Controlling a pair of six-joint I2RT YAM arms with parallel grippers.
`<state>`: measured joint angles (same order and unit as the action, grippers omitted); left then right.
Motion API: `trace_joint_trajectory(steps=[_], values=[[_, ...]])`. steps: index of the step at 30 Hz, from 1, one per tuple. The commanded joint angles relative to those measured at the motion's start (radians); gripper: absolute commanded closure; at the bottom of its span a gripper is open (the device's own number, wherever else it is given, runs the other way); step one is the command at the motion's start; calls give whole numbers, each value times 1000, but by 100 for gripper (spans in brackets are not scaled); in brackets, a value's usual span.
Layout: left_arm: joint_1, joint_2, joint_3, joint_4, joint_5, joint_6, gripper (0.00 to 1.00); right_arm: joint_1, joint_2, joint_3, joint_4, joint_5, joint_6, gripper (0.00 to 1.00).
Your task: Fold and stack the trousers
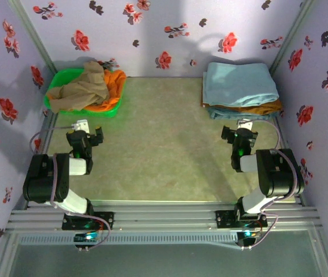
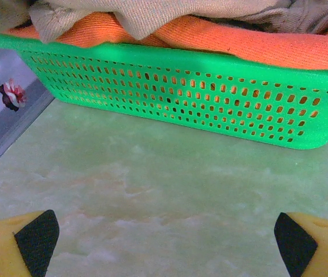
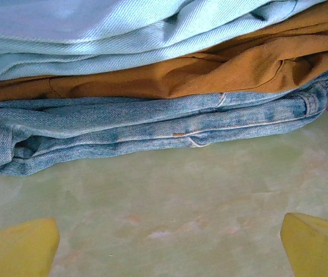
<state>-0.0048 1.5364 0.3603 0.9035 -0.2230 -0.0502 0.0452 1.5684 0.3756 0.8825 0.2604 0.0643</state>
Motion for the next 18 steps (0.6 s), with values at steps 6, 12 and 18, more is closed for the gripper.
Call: trace_joint_trajectory(steps=[6,12,18], values=[[-5,5,21,7,10,1,0,-11,-10,15,-5,-15,30,1],[-5,5,21,8,9,1,0,-15,-10,18,-10,-24,32,1],[-4,7,25,0,10,0,0,-15,-10,18,-10,-24,32,1]])
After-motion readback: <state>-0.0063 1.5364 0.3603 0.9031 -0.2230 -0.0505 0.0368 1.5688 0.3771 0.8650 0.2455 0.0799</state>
